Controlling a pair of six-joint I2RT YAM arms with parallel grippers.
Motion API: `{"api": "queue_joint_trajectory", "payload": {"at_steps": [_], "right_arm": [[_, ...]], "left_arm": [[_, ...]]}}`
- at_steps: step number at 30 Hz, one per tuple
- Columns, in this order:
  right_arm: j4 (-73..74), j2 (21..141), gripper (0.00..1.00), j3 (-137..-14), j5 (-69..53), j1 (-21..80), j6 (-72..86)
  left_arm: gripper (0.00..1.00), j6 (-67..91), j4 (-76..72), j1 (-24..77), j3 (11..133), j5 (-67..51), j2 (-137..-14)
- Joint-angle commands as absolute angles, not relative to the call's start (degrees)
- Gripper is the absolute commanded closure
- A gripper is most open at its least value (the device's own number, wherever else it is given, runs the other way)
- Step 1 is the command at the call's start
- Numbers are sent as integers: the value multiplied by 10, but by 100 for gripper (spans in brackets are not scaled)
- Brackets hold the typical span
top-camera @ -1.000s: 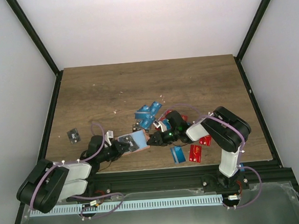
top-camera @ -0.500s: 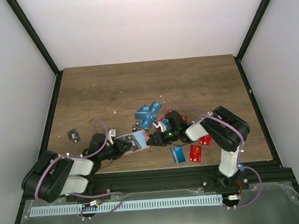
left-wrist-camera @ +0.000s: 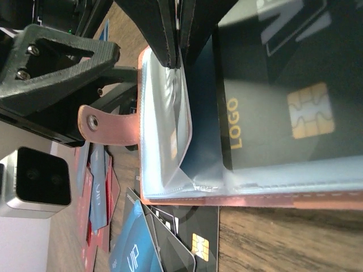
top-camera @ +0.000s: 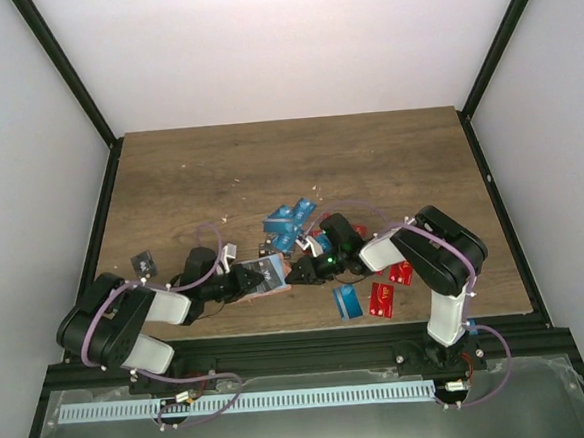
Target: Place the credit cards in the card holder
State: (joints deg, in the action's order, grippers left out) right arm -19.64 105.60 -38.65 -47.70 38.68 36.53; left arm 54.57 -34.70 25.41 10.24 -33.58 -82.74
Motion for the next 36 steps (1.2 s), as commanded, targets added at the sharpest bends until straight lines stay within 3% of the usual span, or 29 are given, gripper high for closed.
{"api": "queue_joint_trajectory", "payload": {"at_steps": [1, 10, 21, 36], "right_arm": [[-131, 1071, 73, -405, -440, 395, 331], [-79, 1072, 73, -430, -417, 395, 304], [-30, 1064, 73, -452, -377, 395, 281], [-14, 1058, 73, -457, -354, 395, 274]], "left_arm": [[96, 503, -326, 253, 126, -355, -882], [96, 452, -276, 251, 175, -373, -941], [96, 354, -68, 249, 240, -339, -904], [94, 331, 5, 248, 253, -343, -872]]}}
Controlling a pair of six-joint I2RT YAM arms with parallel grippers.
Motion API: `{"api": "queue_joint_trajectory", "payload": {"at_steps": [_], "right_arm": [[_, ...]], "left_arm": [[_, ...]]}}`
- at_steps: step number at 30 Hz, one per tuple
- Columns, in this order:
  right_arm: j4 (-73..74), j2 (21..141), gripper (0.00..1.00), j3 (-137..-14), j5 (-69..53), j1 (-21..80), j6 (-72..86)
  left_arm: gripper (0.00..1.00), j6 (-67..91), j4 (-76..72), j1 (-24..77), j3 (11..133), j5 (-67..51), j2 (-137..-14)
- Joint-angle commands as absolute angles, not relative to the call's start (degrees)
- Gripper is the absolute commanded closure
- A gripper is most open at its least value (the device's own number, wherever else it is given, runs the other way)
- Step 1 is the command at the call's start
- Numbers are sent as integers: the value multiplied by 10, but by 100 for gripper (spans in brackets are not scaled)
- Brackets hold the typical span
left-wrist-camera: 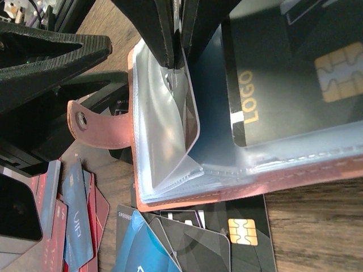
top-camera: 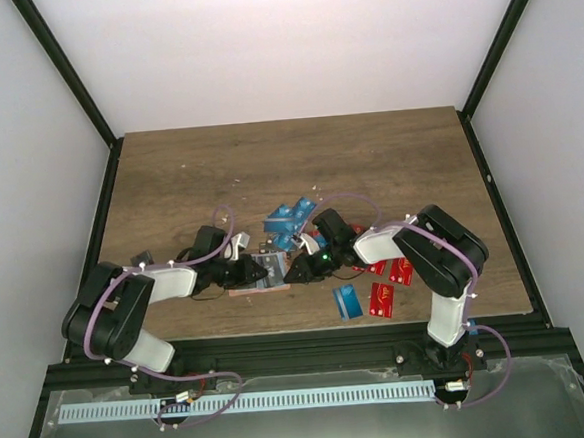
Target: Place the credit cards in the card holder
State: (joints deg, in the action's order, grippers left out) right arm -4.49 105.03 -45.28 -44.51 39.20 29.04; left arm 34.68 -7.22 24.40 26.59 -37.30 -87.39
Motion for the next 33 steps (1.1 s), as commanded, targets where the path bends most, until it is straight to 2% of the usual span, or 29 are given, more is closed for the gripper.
{"api": "queue_joint_trajectory", "payload": {"at_steps": [1, 8, 23, 33], "right_arm": [[-14, 1057, 73, -457, -354, 395, 274], [-8, 1048, 73, -459, -348, 395, 268], [56, 1038, 72, -508, -307, 395, 217], [70, 957, 69, -486, -328, 395, 225]], "left_arm": [[94, 329, 5, 249, 255, -342, -876], [92, 322, -14, 249, 272, -360, -923], [83, 294, 54, 249, 335, -351, -955], [56, 312, 115, 250, 306, -320, -846]]}}
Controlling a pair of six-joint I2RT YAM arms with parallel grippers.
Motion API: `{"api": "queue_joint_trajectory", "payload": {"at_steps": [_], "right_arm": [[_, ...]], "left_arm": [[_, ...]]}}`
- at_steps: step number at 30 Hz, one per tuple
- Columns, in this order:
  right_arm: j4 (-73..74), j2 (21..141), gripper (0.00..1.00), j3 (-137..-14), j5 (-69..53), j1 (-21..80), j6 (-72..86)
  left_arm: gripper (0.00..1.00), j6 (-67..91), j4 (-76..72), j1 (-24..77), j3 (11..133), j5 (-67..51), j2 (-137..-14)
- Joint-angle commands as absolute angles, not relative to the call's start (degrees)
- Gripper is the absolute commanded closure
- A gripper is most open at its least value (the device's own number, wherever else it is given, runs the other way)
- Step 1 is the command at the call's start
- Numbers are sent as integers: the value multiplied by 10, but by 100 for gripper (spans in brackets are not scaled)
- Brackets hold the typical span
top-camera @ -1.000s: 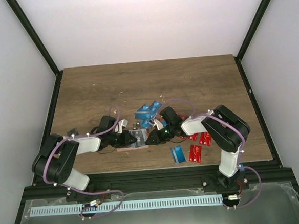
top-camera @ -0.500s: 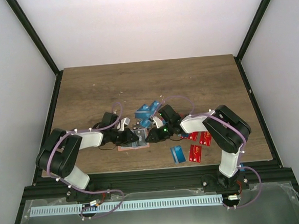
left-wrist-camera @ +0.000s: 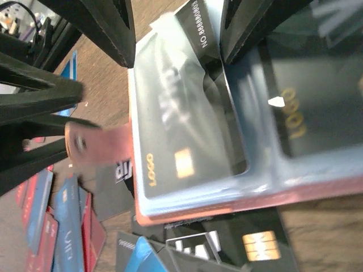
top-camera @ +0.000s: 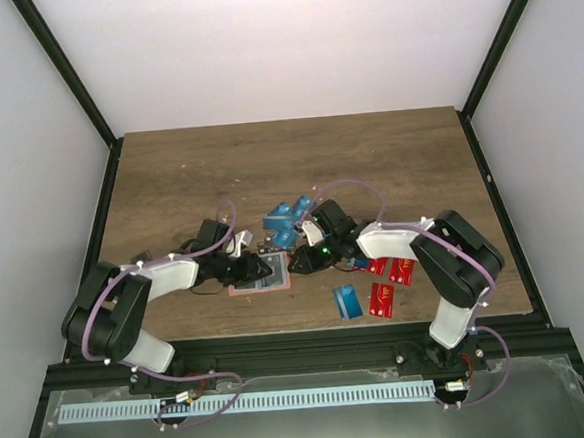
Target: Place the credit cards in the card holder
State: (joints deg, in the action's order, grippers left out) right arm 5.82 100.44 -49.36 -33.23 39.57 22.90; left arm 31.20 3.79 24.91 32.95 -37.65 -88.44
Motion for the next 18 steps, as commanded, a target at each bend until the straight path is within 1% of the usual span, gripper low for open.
{"api": "queue_joint_trajectory", "payload": {"at_steps": [1, 3, 6, 9, 10, 14, 18], "right_arm": [[70, 947, 68, -483, -332, 395, 228], [67, 927, 68, -473, -342, 395, 236], [48, 895, 67, -456, -372, 395, 258], [16, 873, 66, -440, -394, 399, 290], [6, 869, 66, -436, -398, 402, 302], [-54, 866, 66, -424, -409, 433, 366], [-105, 903, 66, -432, -407, 479, 413]], "left_arm": [[52, 312, 127, 250, 305, -313, -832], [45, 312, 149, 252, 306, -298, -807], [39, 317, 165, 256, 305, -279, -771], [39, 321, 166, 260, 305, -258, -745], [41, 321, 163, 261, 305, -250, -739], [54, 309, 148, 264, 304, -209, -735], [62, 308, 118, 265, 300, -196, -759]]}}
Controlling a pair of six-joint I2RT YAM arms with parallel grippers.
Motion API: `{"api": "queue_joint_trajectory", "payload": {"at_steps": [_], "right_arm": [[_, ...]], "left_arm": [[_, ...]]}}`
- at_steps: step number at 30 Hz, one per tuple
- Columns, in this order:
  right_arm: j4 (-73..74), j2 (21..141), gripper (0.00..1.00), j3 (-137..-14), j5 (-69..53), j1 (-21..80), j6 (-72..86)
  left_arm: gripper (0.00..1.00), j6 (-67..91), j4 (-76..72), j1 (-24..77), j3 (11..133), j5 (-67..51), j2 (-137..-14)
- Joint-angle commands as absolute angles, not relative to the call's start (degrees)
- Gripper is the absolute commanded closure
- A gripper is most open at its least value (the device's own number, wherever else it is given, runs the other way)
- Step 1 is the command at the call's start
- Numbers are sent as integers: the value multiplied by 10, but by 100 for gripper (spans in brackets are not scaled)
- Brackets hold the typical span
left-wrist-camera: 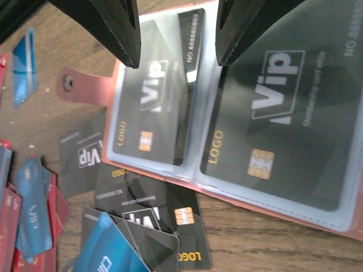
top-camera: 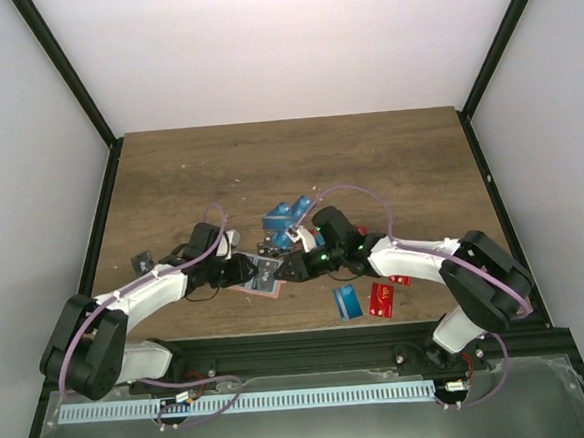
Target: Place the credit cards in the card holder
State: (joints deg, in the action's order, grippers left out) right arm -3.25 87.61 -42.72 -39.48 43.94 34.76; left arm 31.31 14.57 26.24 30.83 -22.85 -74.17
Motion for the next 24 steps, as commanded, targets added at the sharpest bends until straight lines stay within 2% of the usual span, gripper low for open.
{"api": "queue_joint_trajectory", "payload": {"at_steps": [1, 10, 17, 24], "right_arm": [[-112, 917, 67, -436, -402, 486, 422], [-68, 1020, 68, -479, -318, 495, 435], [-26, 1023, 68, -474, -274, 448, 403], [2, 1003, 68, -480, -285, 431, 361]], "left_arm": [[62, 308, 111, 265, 298, -196, -765], [66, 313, 73, 273, 284, -227, -802], [66, 358, 40, 305, 258, -251, -798], [66, 379, 54, 322, 264, -245, -761]]}}
